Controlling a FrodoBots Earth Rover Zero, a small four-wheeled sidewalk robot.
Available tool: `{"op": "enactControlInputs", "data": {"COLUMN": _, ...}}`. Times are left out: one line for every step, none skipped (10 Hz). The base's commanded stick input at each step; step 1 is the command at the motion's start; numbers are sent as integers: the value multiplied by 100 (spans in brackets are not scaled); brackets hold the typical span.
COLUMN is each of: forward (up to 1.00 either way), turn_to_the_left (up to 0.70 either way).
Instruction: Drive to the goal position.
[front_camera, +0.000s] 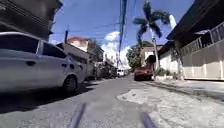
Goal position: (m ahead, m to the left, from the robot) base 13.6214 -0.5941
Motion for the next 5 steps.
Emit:
{"op": "enactControlInputs", "data": {"forward": 100, "turn_to_the_left": 4}}
{"op": "enactControlInputs", "data": {"forward": 100, "turn_to_the_left": 1}}
{"op": "enactControlInputs", "data": {"forward": 100, "turn_to_the_left": 6}}
{"op": "enactControlInputs", "data": {"forward": 100, "turn_to_the_left": 4}}
{"op": "enactControlInputs", "data": {"forward": 100, "turn_to_the_left": -38}}
